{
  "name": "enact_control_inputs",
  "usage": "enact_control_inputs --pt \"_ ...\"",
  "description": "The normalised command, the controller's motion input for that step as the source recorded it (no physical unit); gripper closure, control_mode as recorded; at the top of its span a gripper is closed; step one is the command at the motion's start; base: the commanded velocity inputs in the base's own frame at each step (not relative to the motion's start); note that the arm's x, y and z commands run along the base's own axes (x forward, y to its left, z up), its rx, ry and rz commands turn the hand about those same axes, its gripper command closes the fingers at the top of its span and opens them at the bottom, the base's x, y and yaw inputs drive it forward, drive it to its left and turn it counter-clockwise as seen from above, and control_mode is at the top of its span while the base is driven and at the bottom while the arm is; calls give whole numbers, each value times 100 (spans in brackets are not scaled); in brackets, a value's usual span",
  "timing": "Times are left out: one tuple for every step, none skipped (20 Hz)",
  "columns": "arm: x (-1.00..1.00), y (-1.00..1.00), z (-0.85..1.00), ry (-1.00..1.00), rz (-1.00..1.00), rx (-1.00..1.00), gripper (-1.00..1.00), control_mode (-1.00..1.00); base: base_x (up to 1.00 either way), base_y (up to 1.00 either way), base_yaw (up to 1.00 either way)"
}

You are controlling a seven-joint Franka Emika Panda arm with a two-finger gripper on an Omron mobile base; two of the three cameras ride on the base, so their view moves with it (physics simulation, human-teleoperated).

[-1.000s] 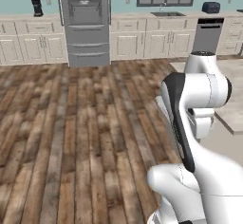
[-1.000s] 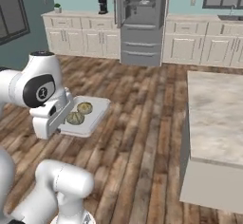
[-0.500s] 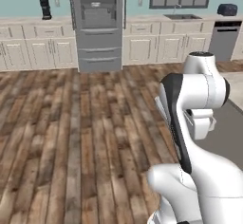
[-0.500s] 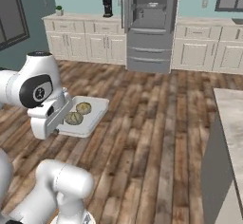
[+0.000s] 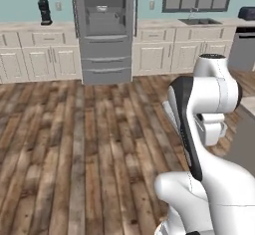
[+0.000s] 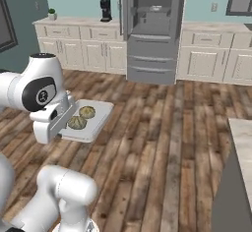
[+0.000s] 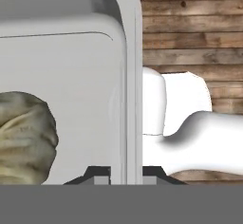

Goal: Place two dumplings into each of the tupperware containers and then place the containers in the fridge.

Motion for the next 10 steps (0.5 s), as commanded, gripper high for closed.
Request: enact_control_inputs --pt "0 0 0 0 0 0 100 100 100 6 0" --pt "0 0 0 0 0 0 100 100 100 14 0" --pt "0 0 0 0 0 0 100 100 100 1 0" --pt "0 0 0 0 0 0 100 100 100 0 0" --pt "0 0 0 0 0 0 100 100 100 14 0" --pt "0 0 0 0 0 0 100 100 100 24 0" --pt "0 0 0 0 0 0 100 100 100 32 0" --pt "0 0 0 0 0 0 100 100 100 31 0" --pt "0 0 0 0 0 0 100 100 100 26 0" --pt "0 0 0 0 0 0 100 100 100 16 0"
